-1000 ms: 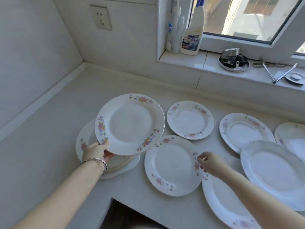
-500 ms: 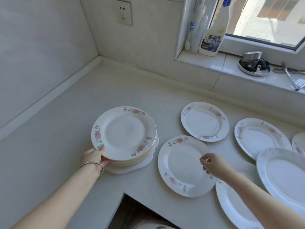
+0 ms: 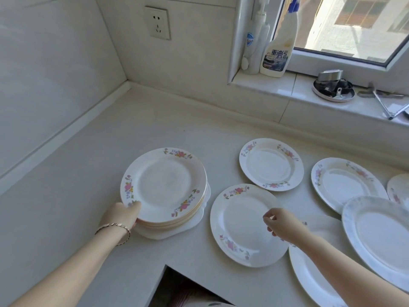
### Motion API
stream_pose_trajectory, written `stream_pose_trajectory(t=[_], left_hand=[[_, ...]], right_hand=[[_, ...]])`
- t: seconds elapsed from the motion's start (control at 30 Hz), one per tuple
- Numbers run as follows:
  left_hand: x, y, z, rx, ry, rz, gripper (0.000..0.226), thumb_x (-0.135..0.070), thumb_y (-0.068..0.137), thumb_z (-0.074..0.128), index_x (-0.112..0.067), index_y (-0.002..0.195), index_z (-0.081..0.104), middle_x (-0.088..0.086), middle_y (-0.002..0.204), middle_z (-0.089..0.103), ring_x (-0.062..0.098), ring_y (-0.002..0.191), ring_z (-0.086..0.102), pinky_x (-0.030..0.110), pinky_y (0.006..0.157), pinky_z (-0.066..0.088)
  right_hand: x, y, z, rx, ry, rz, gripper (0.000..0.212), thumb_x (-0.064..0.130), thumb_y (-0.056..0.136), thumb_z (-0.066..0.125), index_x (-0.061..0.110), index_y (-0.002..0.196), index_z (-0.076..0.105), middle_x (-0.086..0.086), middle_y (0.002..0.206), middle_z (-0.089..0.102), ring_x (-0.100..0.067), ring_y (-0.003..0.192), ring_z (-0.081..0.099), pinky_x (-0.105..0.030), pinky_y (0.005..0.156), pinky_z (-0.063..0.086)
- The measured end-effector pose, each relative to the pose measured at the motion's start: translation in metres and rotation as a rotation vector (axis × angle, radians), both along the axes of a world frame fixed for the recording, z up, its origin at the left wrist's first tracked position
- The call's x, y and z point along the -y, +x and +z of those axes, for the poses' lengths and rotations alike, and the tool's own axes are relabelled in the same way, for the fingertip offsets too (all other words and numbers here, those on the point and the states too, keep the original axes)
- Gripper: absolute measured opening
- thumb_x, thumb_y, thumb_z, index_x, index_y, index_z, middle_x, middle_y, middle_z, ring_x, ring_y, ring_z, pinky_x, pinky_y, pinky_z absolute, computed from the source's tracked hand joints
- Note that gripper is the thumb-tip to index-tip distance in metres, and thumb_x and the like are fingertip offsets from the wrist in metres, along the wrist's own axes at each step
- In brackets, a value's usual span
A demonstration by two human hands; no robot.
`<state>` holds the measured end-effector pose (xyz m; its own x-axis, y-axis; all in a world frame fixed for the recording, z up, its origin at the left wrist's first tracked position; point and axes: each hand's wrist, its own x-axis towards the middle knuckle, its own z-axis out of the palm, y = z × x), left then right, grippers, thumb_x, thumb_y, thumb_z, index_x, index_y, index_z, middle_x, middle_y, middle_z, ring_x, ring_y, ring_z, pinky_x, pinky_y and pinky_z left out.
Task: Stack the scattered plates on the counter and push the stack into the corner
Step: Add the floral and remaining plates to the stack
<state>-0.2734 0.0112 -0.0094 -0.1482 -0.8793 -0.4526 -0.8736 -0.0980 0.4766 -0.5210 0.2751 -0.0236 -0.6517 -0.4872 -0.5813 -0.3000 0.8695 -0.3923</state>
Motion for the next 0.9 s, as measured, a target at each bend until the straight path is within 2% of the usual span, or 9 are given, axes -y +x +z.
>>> stream_pose_trajectory(t=[0.1,0.2,0.3,0.4,0.47,0.57,0.73,0.83,0.9], left_hand=[[0.000,0.000,0.000,0.064,-0.014,-0.081,0.043,-0.047,0.071,0.044,-0.009,0.055,0.057,0.011,0.056,0.063,0.027,0.059,0.059,0.027,0.056,0.039],[0.000,0.000,0.000,0.130,-0.043,-0.114,0.049,-0.047,0.083,0.048,-0.003,0.074,0.066,0.017,0.076,0.071,0.031,0.076,0.068,0.029,0.065,0.046],[-0.005,0.001,0.002,0.182,-0.112,-0.142,0.044,-0.044,0.088,0.044,-0.004,0.078,0.061,0.012,0.075,0.063,0.031,0.076,0.062,0.027,0.059,0.039],[-0.011,0.000,-0.001,0.121,-0.067,-0.034,0.046,-0.045,0.090,0.045,0.000,0.101,0.049,0.016,0.095,0.057,0.034,0.092,0.058,0.031,0.070,0.037],[-0.013,-0.003,-0.007,0.018,0.041,0.108,0.050,-0.046,0.090,0.048,-0.002,0.107,0.035,0.014,0.101,0.049,0.035,0.103,0.055,0.032,0.080,0.038],[-0.017,-0.008,-0.016,-0.108,0.102,0.199,0.054,-0.045,0.090,0.050,0.001,0.115,0.038,0.022,0.118,0.055,0.037,0.110,0.056,0.040,0.094,0.045],[-0.026,-0.013,-0.005,-0.031,0.029,0.141,0.051,-0.038,0.096,0.039,0.005,0.123,0.033,0.027,0.132,0.049,0.041,0.118,0.051,0.041,0.094,0.039],[-0.040,-0.018,-0.008,0.076,-0.430,-0.063,0.057,-0.032,0.093,0.046,0.005,0.134,0.035,0.031,0.135,0.043,0.043,0.124,0.042,0.047,0.100,0.037],[-0.058,-0.031,-0.013,-0.107,-0.805,-0.376,0.048,-0.030,0.084,0.048,0.000,0.122,0.049,0.026,0.114,0.056,0.034,0.107,0.046,0.038,0.091,0.038]], right_hand=[[0.003,0.001,-0.001,0.024,-0.007,0.003,0.014,0.021,0.091,0.042,0.021,0.088,0.056,0.007,0.064,0.060,-0.009,0.066,0.054,-0.015,0.045,0.035],[0.005,0.003,-0.002,0.042,-0.013,-0.008,0.014,0.020,0.091,0.043,0.018,0.088,0.057,0.005,0.064,0.059,-0.007,0.055,0.054,-0.016,0.043,0.036],[0.005,0.004,-0.004,0.044,-0.009,0.005,0.014,0.021,0.091,0.043,0.019,0.088,0.057,0.006,0.064,0.060,-0.008,0.058,0.055,-0.017,0.045,0.035],[0.007,0.003,-0.006,0.039,-0.004,0.023,0.016,0.022,0.091,0.042,0.021,0.088,0.057,0.005,0.064,0.061,-0.013,0.072,0.055,-0.016,0.046,0.031],[0.009,0.004,-0.006,0.040,0.002,0.034,0.016,0.022,0.091,0.041,0.022,0.089,0.057,0.005,0.065,0.061,-0.010,0.067,0.055,-0.014,0.045,0.030],[0.012,0.005,-0.006,0.033,0.009,0.056,0.015,0.022,0.091,0.041,0.021,0.090,0.056,0.007,0.065,0.060,-0.005,0.056,0.054,-0.012,0.037,0.033],[0.010,0.003,-0.011,0.029,-0.011,0.052,0.014,0.021,0.091,0.043,0.020,0.091,0.057,0.007,0.064,0.060,-0.005,0.054,0.056,-0.018,0.048,0.040],[0.002,0.001,-0.013,0.030,-0.023,0.044,0.013,0.021,0.091,0.044,0.019,0.089,0.057,0.008,0.063,0.059,-0.005,0.053,0.054,-0.017,0.052,0.041],[-0.006,-0.002,-0.014,0.032,-0.027,0.010,0.013,0.021,0.091,0.045,0.019,0.089,0.057,0.008,0.063,0.058,-0.005,0.054,0.054,-0.021,0.059,0.044]])
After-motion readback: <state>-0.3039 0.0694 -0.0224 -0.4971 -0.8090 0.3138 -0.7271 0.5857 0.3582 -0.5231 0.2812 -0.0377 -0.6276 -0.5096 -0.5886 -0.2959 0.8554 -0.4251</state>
